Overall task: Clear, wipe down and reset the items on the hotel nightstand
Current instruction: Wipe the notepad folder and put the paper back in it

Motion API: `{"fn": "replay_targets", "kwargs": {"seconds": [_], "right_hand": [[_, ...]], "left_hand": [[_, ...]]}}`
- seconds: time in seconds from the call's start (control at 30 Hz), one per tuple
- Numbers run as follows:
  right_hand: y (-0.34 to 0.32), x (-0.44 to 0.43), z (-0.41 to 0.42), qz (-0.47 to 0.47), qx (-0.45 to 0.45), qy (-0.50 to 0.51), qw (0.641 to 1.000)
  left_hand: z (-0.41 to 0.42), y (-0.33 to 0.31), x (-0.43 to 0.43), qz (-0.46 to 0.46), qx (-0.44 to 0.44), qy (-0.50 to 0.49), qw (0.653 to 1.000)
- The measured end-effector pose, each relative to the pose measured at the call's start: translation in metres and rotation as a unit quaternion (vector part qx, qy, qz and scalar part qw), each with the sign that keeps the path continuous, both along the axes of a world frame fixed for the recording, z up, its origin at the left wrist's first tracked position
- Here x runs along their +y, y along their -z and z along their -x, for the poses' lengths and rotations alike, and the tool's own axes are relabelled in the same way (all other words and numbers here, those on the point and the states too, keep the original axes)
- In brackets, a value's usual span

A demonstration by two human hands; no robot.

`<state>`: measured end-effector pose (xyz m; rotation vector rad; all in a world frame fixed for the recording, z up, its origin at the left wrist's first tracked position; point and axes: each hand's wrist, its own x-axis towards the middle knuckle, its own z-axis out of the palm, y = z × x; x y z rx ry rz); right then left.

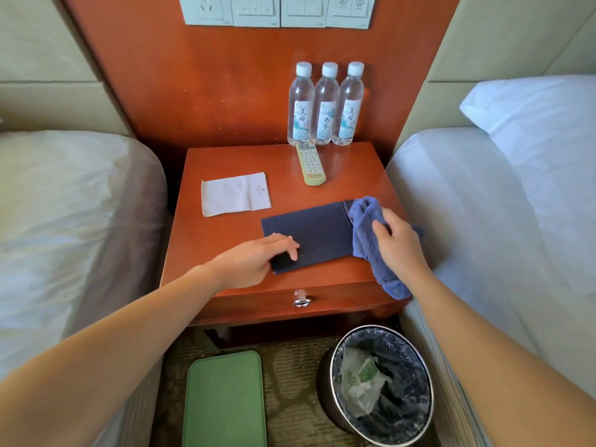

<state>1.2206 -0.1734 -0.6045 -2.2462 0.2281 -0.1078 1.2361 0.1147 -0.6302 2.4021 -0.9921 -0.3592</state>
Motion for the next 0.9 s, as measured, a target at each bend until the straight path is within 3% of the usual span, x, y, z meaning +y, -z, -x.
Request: {"fn": "replay_targets", "kwargs": {"seconds": [0.07,0.13,0.23,0.33,0.5,0.73,0.9], "right_hand": [[0.002,0.004,0.000,0.026,0.016,-0.016,0.999],[0.000,0.006,-0.002,0.032,0.019,-0.012,0.999],[-0.002,0.006,-0.010,0.026,-0.005,0.018,0.999],[0.005,0.010,-0.023,0.036,0.003,-0.005,0.999],[0.039,0.020,-0.032,0.305,0.108,-0.074,0.943],[0.043,0.046,-0.029,0.356,0.088,-0.043,0.929],[0.048,0.108,-0.017,0.358,0.037,-0.135,0.923]], "left_hand": [[0.000,0.006,0.001,0.012,-0.036,-0.065,0.997],[-0.004,0.012,0.006,-0.060,-0.077,-0.118,0.988],[-0.010,0.016,0.012,-0.161,-0.060,-0.126,0.977],[-0.015,0.014,0.010,-0.155,-0.043,-0.118,0.980],[-0.023,0.016,0.023,-0.174,-0.069,-0.107,0.977],[-0.025,0.028,0.027,-0.188,-0.108,-0.118,0.969],[-0.025,0.026,0.028,-0.162,-0.112,-0.118,0.973]]}}
